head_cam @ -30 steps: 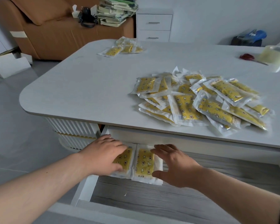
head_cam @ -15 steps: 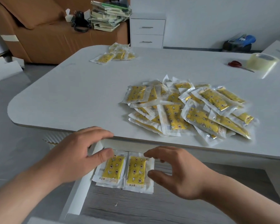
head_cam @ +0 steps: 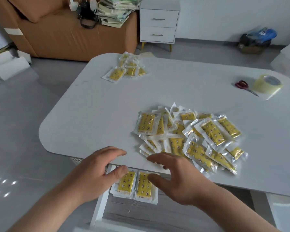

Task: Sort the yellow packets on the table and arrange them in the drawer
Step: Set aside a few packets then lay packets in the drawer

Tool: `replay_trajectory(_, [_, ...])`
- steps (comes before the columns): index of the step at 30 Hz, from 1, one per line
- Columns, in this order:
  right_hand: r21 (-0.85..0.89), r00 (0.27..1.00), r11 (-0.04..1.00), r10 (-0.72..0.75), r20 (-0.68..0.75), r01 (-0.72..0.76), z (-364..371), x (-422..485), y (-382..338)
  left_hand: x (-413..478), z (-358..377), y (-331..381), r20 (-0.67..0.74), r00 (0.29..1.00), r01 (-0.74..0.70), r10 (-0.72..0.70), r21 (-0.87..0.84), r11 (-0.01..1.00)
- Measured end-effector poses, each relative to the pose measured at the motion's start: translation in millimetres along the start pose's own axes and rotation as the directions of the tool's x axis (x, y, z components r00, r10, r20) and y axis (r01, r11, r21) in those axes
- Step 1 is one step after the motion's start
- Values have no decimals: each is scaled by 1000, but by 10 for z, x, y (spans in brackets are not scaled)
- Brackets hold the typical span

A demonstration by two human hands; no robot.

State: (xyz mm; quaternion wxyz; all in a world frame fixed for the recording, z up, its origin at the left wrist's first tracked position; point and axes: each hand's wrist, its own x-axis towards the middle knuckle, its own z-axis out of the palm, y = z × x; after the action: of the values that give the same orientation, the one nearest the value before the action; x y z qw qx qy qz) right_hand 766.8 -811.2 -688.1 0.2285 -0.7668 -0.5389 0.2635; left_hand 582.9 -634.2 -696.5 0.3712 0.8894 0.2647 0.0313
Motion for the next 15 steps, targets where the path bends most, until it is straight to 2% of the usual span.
replay_trajectory(9, [131,982,981,156,-107,-141,-1358,-455,-1333,-523,-1268,1284,-26,985,165,-172,-175,971])
replay_trajectory(15, [190,974,972,170,-148,-140,-2309,-811,-2146,-993,-2048,2126,-60,977,183,-204,-244,952])
